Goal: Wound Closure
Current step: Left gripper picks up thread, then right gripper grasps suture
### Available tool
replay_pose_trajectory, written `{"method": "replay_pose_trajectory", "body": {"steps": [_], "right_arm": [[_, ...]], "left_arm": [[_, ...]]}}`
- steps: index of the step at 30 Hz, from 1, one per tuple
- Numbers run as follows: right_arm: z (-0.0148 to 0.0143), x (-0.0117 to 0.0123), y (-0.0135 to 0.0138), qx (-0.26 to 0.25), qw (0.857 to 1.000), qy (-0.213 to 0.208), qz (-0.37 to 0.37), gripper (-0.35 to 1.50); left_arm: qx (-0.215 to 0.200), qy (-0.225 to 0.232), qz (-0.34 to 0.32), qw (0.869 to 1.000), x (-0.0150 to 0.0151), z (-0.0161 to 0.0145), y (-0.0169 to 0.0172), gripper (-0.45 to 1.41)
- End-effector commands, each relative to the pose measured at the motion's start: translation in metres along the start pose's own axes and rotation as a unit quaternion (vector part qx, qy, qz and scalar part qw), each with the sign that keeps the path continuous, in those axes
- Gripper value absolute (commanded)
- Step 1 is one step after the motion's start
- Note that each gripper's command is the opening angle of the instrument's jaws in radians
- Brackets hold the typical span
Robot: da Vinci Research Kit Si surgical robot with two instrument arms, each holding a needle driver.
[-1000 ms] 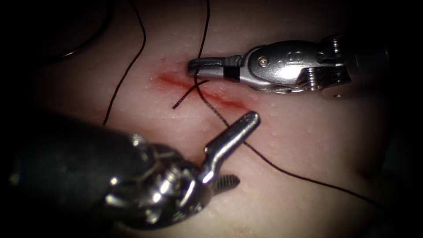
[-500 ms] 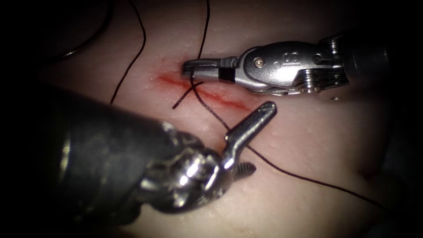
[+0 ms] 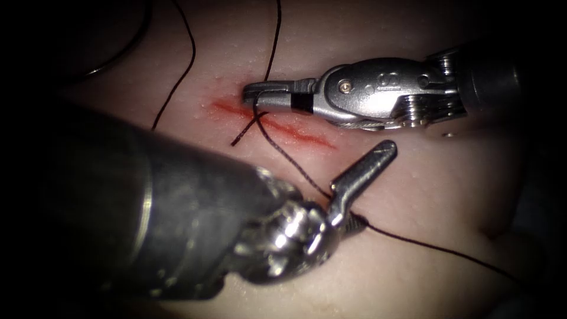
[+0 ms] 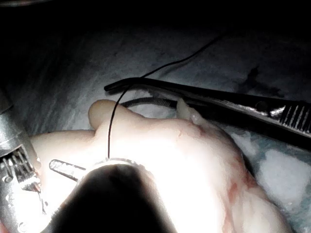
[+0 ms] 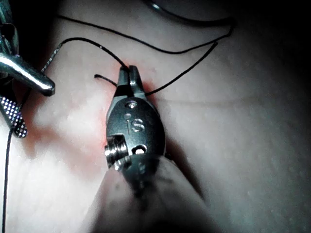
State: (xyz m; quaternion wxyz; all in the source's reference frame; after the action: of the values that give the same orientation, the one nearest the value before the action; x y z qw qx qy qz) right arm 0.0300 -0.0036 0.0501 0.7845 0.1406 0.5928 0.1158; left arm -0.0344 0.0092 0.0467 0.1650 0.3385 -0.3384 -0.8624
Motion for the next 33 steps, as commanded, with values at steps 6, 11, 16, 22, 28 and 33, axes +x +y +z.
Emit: {"method": "replay_pose_trajectory", "body": {"steps": [6,11,16,22,28,33], "right_arm": [[0.0007,-0.0004,-0.0002,-0.001,1.000,0.000,0.001,-0.35],[0.0007,-0.0004,-0.0001,-0.002,1.000,-0.001,0.001,-0.35],[0.0005,-0.0005,0.0002,-0.006,1.000,-0.005,0.009,-0.35],[0.0001,-0.0006,0.0002,-0.006,1.000,-0.002,0.009,-0.35],[-0.0009,-0.0008,-0.0003,-0.002,1.000,0.005,0.008,-0.35],[-0.0015,-0.0008,-0.0011,0.002,1.000,0.005,0.007,-0.35]], "left_arm": [[-0.001,0.010,-0.001,1.000,0.0005,-0.0003,0.0008,0.20],[0.000,0.021,-0.001,1.000,0.0003,-0.0008,0.0008,-0.45],[0.001,0.033,0.000,0.999,0.0003,-0.0017,0.0010,-0.45],[-0.013,0.043,-0.003,0.999,-0.0005,-0.0033,0.0012,-0.45],[-0.038,0.042,-0.002,0.998,-0.0027,-0.0073,0.0012,-0.45],[-0.053,0.027,0.003,0.998,-0.0049,-0.0110,0.0012,-0.45]]}}
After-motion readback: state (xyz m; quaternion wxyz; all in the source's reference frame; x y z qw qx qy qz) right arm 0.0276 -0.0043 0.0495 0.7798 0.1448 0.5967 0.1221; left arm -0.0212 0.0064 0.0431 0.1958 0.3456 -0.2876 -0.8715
